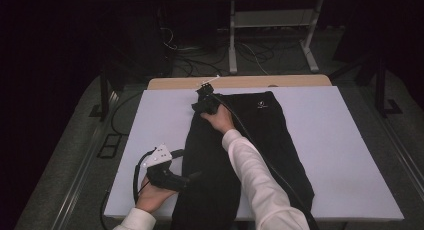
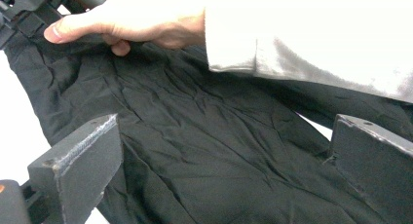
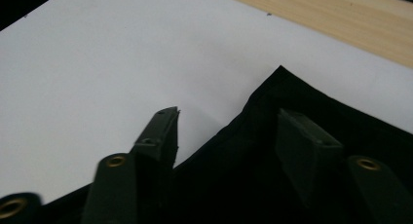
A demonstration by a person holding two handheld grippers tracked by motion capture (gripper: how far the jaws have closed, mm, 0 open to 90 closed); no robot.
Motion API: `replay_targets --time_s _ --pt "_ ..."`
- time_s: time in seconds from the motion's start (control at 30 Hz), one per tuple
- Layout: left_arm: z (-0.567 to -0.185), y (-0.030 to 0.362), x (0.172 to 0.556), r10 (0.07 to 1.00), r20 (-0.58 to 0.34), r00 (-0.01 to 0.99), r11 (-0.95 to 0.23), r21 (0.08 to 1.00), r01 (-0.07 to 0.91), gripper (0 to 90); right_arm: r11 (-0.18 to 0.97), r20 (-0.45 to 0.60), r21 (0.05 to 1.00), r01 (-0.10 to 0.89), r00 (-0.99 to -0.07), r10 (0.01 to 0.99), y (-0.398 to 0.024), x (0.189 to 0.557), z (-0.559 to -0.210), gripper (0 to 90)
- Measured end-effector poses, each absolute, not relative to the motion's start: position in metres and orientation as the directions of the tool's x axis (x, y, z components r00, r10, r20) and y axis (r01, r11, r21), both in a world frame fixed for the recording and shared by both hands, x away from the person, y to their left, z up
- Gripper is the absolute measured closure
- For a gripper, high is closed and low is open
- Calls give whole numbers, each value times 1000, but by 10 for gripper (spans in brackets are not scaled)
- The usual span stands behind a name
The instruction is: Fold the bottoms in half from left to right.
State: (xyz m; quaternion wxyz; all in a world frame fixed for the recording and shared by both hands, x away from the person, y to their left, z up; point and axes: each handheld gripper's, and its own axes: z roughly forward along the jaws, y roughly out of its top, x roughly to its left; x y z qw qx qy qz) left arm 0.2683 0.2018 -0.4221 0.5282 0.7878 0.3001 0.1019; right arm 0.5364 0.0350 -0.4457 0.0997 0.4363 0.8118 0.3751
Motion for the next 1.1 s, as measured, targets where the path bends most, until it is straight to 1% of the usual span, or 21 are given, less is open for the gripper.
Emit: replay_targets --time_s 0.03,0.17,0.23,0.4,0.47,0.57,0.7,0.93,1.1 --pt "-422 202 268 580 -157 799 -262 893 366 0 338 165 696 634 -599 783 35 536 -446 450" --pt "-422 202 268 580 -155 799 -264 893 365 0 337 175 687 643 -598 782 36 537 -448 534" --pt "-422 202 268 581 -156 799 -264 893 366 0 348 159 691 634 -602 782 37 536 -448 571" --pt "-422 202 268 582 -155 798 -264 892 366 0 348 143 678 647 -581 802 39 537 -448 716" --pt "-422 202 268 582 -154 798 -265 892 366 0 340 151 674 656 -573 806 39 538 -448 748" --pt "-423 202 268 582 -155 798 -266 891 367 0 329 166 669 666 -566 808 38 539 -448 838" --pt "-422 202 268 583 -155 797 -266 891 368 0 318 177 667 674 -557 811 39 539 -448 864" --pt "-423 204 268 594 -162 788 -258 890 377 0 326 168 675 662 -569 805 35 537 -440 872" --pt "-422 207 266 609 -203 767 -223 884 412 0 329 164 687 648 -579 799 33 534 -436 872"
